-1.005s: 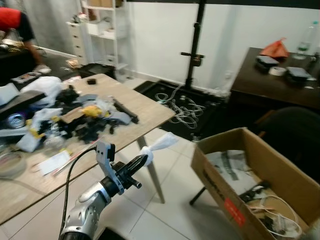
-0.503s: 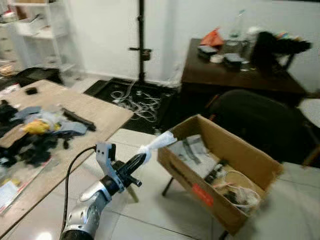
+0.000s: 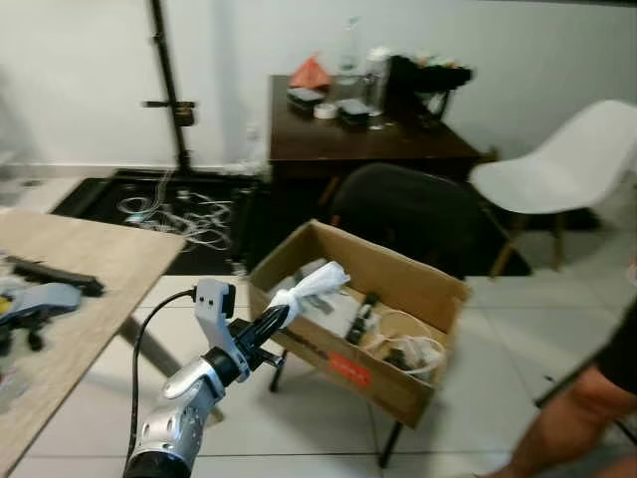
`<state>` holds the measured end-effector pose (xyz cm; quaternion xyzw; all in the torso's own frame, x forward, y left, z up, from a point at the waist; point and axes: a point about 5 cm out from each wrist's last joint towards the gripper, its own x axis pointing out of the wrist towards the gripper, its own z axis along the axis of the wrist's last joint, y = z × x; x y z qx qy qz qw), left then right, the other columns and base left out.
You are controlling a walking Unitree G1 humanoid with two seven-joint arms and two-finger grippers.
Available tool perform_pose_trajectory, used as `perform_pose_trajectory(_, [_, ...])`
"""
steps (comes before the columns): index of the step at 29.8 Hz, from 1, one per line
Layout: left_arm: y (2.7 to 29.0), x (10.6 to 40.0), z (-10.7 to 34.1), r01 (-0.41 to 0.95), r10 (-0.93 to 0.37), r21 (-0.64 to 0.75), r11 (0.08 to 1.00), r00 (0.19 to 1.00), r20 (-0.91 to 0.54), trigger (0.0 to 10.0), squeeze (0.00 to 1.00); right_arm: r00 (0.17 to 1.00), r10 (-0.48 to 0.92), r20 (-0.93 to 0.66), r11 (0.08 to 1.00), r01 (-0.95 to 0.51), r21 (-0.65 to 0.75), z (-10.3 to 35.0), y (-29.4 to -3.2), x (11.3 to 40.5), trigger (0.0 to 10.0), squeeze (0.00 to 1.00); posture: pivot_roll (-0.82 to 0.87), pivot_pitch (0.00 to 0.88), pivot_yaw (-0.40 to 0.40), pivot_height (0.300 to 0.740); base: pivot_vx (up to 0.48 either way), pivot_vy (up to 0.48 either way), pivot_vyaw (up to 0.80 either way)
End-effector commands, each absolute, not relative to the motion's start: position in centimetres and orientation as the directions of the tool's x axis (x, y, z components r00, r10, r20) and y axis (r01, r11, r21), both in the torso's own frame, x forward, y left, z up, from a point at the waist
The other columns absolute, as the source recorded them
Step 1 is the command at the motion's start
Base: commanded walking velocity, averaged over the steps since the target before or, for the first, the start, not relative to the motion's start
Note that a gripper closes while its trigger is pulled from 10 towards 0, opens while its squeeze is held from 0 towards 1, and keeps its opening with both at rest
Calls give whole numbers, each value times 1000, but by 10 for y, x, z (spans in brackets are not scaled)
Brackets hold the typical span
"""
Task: Picking trash to rubbish bin
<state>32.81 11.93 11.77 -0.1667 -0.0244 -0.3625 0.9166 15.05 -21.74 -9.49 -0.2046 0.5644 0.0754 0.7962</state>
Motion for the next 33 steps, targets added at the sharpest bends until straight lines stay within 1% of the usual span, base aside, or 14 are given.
perform_pose_trajectory(1, [115, 326, 112, 676, -666, -287, 679, 732, 146, 10000, 0, 340, -114, -934, 903, -357, -240, -96, -218, 147, 10000, 0, -154, 117, 46, 740, 0, 0, -769])
perform_pose_trajectory(13, [104, 324, 110, 682, -669, -294, 670, 726, 158, 10000, 0, 339, -116, -934, 902, -357, -242, -97, -219, 146, 10000, 0, -159, 121, 44, 740, 0, 0, -764])
perform_pose_trajectory(22, [101, 322, 111, 691, -676, -310, 653, 716, 173, 10000, 0, 343, -110, -933, 904, -355, -237, -97, -219, 145, 10000, 0, -160, 135, 46, 740, 0, 0, 0])
perform_pose_trajectory(33, [98, 321, 112, 698, -680, -311, 645, 710, 182, 10000, 0, 340, -109, -934, 907, -350, -234, -97, -220, 144, 10000, 0, -163, 144, 42, 740, 286, 0, 0])
